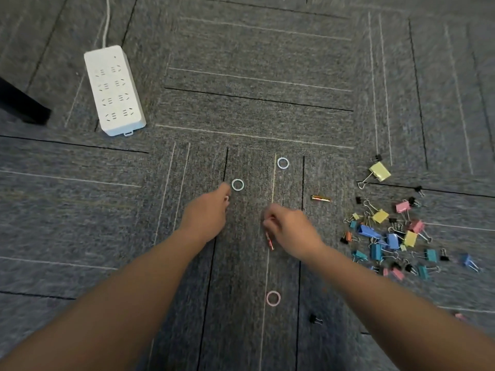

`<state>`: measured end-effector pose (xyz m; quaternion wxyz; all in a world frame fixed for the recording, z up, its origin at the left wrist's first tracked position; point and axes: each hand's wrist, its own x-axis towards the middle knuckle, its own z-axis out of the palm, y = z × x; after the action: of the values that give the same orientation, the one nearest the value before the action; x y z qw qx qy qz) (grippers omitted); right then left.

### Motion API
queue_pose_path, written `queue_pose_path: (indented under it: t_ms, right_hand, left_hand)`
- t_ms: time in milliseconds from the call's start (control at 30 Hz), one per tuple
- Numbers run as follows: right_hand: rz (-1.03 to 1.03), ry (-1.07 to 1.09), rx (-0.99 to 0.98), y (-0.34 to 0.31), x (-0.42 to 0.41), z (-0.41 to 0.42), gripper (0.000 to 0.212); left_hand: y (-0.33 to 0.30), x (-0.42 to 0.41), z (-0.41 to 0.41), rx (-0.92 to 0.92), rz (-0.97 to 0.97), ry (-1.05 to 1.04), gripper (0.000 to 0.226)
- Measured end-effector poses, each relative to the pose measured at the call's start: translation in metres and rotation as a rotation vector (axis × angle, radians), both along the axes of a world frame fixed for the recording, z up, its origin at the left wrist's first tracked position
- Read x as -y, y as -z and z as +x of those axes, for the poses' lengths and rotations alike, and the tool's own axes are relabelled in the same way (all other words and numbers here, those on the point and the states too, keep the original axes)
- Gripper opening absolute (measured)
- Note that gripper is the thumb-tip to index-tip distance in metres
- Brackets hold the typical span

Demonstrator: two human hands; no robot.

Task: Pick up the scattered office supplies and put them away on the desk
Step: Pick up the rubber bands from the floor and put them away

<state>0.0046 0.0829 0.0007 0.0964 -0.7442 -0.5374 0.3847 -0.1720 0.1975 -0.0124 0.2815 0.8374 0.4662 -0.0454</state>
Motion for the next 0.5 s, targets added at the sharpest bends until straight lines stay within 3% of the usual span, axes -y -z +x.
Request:
queue_pose_path:
  t_ms: [100, 200, 400, 500]
  right_hand:
    - [0.047, 0.265, 0.013, 0.000, -0.027, 0.035, 0.014]
    - [0.068, 0.315, 0.060, 0.001, -0.059, 0.054, 0.020]
    - [-0.058, 0.280, 0.108, 0.011, -0.098, 0.058, 0.035]
    - [-0.117, 0.257, 0.160, 0.015, -0.112, 0.058, 0.035]
  left_hand:
    - [0.001, -0.017, 0.020, -0.024, 0.063, 0.054, 0.034]
    - [0.004, -0.022, 0.037, -0.113, 0.076, 0.104, 0.043]
    - [0.014, -0.016, 0.041, -0.110, 0.094, 0.118, 0.010]
    - [0.013, -0.022, 0.044, -0.113, 0.020, 0.053, 0.011]
